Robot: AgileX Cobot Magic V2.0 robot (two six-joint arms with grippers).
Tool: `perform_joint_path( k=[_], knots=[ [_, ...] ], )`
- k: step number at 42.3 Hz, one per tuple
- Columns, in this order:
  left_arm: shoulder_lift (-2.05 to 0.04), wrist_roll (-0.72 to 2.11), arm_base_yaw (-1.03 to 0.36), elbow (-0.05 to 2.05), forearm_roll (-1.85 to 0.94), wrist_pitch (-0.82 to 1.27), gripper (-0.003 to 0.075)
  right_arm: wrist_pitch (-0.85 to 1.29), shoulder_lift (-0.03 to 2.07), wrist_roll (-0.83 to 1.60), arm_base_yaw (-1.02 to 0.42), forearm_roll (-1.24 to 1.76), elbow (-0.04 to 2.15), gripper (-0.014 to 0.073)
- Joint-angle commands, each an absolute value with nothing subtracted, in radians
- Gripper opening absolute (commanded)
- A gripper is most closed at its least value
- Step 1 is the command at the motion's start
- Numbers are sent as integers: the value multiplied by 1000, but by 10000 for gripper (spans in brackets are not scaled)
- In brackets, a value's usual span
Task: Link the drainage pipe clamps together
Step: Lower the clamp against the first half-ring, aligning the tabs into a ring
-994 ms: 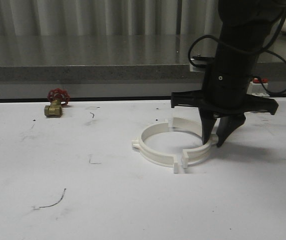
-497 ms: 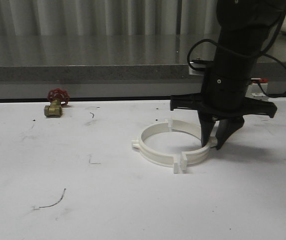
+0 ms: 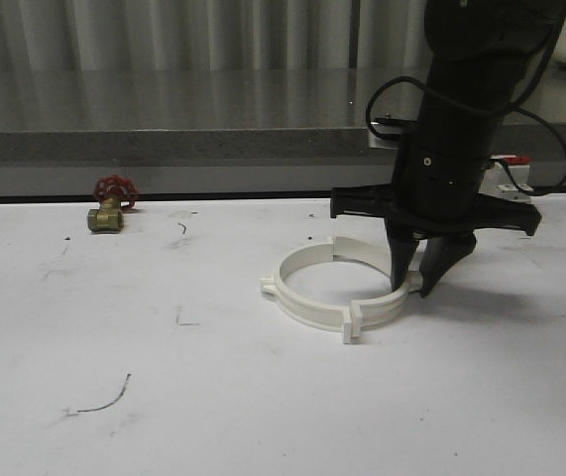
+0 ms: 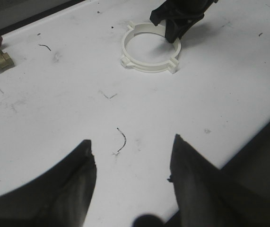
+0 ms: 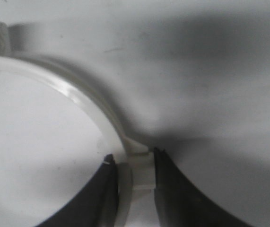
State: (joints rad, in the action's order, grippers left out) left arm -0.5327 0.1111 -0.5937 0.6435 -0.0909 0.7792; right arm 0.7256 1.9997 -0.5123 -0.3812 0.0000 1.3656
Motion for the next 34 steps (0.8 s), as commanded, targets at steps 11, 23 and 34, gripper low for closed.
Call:
perform_joint_path(
  k=[11,23,34],
  knots=[
    [-536,111,-603,672,-104,709,356,704,1953,-512,-384,8,1391,180],
    [-536,111,-603,672,-104,709,356,704,1953,-512,-384,12,1391,262],
    [-536,111,-603,672,-104,709,356,704,1942,-512,-384,0,1392,262]
  ],
)
